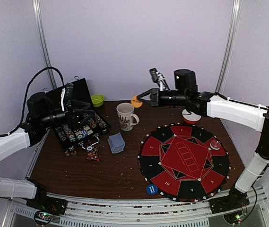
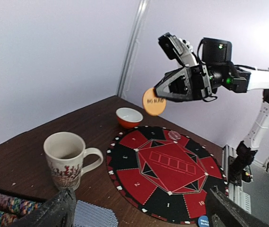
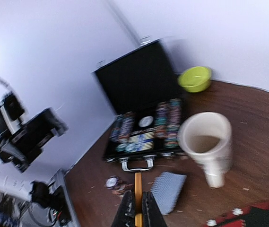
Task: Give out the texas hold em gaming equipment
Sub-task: Place the big blind button at position 3.
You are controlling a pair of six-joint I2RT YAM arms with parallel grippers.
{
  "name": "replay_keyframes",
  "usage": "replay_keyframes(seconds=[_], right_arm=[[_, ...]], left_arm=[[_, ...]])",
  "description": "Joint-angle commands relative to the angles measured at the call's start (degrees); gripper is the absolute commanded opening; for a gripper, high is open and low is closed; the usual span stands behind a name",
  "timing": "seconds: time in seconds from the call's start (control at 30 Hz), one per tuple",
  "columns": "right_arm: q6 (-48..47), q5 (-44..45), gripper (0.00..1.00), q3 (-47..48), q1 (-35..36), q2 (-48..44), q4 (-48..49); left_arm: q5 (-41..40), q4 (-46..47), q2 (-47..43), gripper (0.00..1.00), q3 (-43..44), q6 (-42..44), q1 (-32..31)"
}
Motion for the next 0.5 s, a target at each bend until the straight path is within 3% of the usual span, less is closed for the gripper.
replay_keyframes(seconds=[0.0, 0.2, 0.47], right_arm=[[6.05, 11.74, 0.0, -7.11, -7.19, -2.86, 0.95], [13.01, 12.08, 0.0, -8.16, -11.41, 6.39, 5.95], [19.97, 6.98, 0.0, -0.97, -11.85, 23.79, 7.58]], left_arm=[[-10.09, -6.01, 1.35, 0.98, 2.1, 2.36, 2.15], [-15.28, -6.8, 0.34, 0.98, 1.78, 2.76, 3.47], [-18.37, -7.4, -0.09, 0.98, 1.65, 2.79, 5.18]])
